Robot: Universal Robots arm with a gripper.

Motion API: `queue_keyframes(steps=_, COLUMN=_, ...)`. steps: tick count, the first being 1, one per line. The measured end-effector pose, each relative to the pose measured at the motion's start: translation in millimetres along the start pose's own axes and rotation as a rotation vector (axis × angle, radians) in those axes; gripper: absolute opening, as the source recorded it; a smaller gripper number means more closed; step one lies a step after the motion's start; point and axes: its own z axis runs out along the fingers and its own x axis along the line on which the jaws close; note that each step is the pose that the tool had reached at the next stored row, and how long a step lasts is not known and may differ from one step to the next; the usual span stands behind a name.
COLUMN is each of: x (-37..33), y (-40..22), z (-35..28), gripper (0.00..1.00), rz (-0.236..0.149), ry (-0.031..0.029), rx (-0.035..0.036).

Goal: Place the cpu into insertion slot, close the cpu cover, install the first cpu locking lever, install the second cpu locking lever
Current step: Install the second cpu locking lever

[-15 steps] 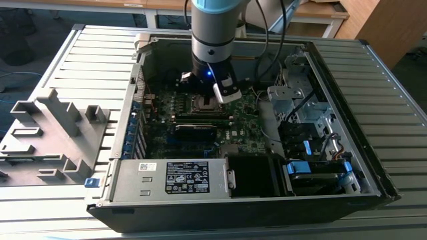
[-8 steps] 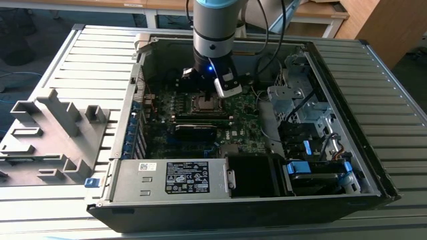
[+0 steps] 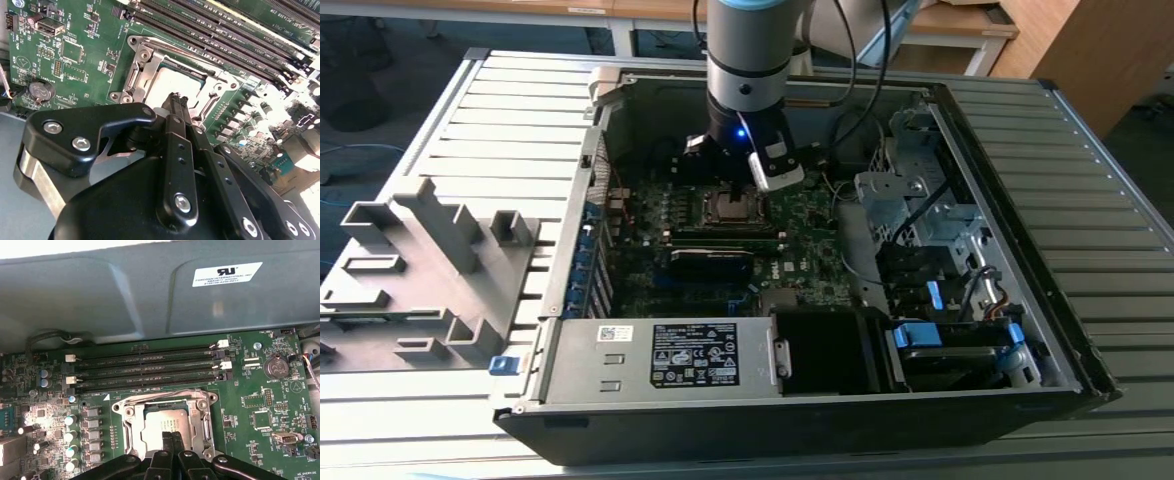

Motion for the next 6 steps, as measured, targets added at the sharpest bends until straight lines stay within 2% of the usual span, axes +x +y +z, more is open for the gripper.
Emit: queue_keyframes(steps=6, x=0.0, y=0.0, z=0.0, gripper=0.11, rz=0.0, ry=-0.0001, rx=0.0006)
